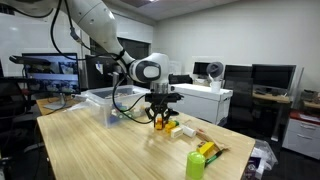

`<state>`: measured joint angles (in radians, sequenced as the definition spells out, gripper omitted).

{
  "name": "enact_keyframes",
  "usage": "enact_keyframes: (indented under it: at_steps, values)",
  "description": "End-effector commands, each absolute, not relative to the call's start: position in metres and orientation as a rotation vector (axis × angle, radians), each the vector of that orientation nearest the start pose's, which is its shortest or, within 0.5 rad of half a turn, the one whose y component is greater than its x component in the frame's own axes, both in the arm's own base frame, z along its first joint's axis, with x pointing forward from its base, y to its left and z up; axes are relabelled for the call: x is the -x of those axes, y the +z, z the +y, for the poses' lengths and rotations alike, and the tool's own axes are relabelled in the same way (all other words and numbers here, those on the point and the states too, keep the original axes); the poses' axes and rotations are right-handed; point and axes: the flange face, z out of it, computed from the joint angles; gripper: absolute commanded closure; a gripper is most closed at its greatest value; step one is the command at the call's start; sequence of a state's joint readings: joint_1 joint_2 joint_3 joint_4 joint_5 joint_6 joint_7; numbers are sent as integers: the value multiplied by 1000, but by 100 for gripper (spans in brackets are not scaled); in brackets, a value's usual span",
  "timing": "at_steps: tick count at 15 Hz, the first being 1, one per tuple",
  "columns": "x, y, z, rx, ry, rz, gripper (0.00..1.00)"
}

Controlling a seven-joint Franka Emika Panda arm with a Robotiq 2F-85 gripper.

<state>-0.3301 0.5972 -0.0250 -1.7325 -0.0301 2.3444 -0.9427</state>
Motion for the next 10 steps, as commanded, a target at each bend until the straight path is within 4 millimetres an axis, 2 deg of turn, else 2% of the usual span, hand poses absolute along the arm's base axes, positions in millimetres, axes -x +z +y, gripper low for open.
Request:
enact_keyframes:
  at_steps: [1, 4, 7, 10]
  values:
    - [-629, 279, -223, 3073, -6, -917, 88]
    - [-636, 326, -200, 3094, -115, -895, 88]
    - [-639, 384, -159, 3079, -264, -939, 88]
    - [-635, 428, -118, 3025, -371, -996, 88]
